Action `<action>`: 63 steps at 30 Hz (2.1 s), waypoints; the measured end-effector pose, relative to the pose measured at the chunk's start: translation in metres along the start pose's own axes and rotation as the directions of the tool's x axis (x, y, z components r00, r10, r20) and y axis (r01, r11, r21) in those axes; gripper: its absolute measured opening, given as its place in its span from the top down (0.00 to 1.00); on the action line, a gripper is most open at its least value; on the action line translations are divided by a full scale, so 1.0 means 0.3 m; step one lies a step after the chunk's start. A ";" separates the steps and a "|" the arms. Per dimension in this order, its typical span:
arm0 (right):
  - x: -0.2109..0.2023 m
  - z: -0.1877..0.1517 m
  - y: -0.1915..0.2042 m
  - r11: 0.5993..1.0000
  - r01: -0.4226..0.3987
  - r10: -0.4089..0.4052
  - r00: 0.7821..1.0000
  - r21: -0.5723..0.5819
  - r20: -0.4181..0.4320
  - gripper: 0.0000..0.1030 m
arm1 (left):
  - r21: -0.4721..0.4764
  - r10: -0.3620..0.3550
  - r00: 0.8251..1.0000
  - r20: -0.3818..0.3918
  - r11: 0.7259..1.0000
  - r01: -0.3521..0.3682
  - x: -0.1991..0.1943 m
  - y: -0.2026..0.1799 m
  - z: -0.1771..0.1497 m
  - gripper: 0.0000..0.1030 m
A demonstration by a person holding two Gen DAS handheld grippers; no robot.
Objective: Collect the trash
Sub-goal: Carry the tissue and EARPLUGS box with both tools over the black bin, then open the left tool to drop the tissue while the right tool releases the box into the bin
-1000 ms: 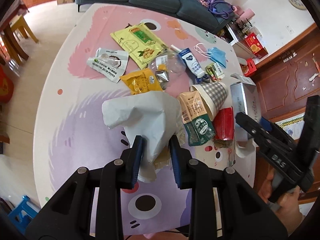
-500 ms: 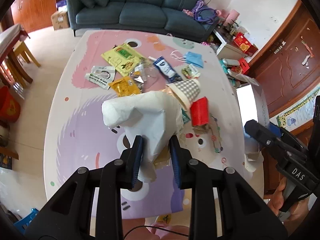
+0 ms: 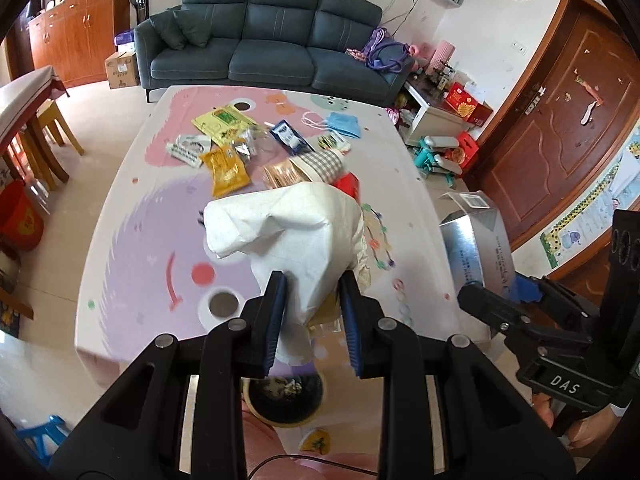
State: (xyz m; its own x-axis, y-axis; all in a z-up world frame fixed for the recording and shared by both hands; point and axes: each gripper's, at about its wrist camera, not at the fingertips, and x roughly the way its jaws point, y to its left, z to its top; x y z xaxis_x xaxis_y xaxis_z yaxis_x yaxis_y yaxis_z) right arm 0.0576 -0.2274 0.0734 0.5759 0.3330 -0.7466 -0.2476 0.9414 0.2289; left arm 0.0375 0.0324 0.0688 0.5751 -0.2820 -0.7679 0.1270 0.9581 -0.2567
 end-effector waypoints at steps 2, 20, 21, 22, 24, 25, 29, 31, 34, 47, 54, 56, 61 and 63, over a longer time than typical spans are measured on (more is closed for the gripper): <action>-0.048 -0.054 0.004 1.000 -0.005 0.005 1.000 -0.012 0.001 0.43 | -0.004 0.001 1.000 0.004 1.000 -0.001 -0.032 -0.033 -0.070 0.77; -0.126 -0.464 0.002 0.996 -0.074 0.079 0.985 0.041 -0.152 0.43 | 0.065 0.076 0.993 -0.093 0.995 -0.070 -0.098 -0.148 -0.426 0.77; -0.109 -0.487 0.002 0.996 -0.074 0.081 0.982 0.051 -0.168 0.43 | 0.071 0.078 0.991 -0.109 0.995 -0.070 -0.081 -0.142 -0.446 0.77; -0.085 -0.500 0.003 0.995 -0.074 0.084 0.979 0.061 -0.184 0.43 | 0.077 0.079 0.988 -0.130 0.995 -0.069 -0.062 -0.134 -0.469 0.77; -0.034 -0.548 0.008 0.993 -0.074 0.092 0.969 0.087 -0.228 0.43 | 0.080 0.078 0.982 -0.172 0.995 -0.065 -0.015 -0.111 -0.510 0.77; -0.004 -0.563 0.010 0.993 -0.072 0.094 0.965 0.095 -0.245 0.43 | 0.081 0.078 0.979 -0.187 0.995 -0.064 0.007 -0.099 -0.523 0.77; 0.106 -0.666 0.041 0.992 -0.050 0.085 0.945 0.118 -0.316 0.43 | 0.067 0.062 0.965 -0.254 0.997 -0.047 0.100 -0.021 -0.603 0.77; 0.161 -0.725 0.060 0.991 -0.032 0.075 0.936 0.127 -0.344 0.43 | 0.062 0.050 0.957 -0.286 0.997 -0.033 0.145 0.025 -0.651 0.77; 0.242 -0.801 0.080 0.990 -0.012 0.064 0.927 0.143 -0.369 0.43 | 0.082 0.047 0.947 -0.317 0.996 -0.022 0.213 0.083 -0.719 0.77; 0.631 -1.121 0.006 0.961 0.116 0.004 0.901 0.250 -0.435 0.43 | 0.107 0.026 0.902 -0.431 0.994 0.022 0.574 0.246 -0.994 0.77; 0.804 -1.216 -0.085 0.951 0.157 -0.020 0.891 0.265 -0.454 0.43 | 0.114 0.023 0.893 -0.449 0.993 0.032 0.773 0.260 -1.087 0.77; 0.855 -1.239 -0.120 0.949 0.166 -0.026 0.890 0.270 -0.456 0.43 | 0.117 0.028 0.890 -0.455 0.993 0.029 0.847 0.264 -1.104 0.77; 0.961 -1.292 -0.214 0.943 0.185 -0.037 0.885 0.276 -0.464 0.43 | 0.122 0.037 0.884 -0.465 0.992 0.022 1.015 0.263 -1.140 0.77; 1.001 -1.315 -0.241 0.940 0.191 -0.039 0.882 0.282 -0.469 0.43 | 0.123 0.035 0.884 -0.466 0.992 0.026 1.073 0.254 -1.151 0.76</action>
State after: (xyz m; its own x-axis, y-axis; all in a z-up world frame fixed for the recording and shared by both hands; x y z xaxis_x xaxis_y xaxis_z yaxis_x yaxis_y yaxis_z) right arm -0.0589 -0.2164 -0.4137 0.1518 0.2326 -0.9606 0.0972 0.9637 0.2487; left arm -0.0468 -0.0027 -0.4005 0.1360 -0.2393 -0.9614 0.2397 0.9495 -0.2024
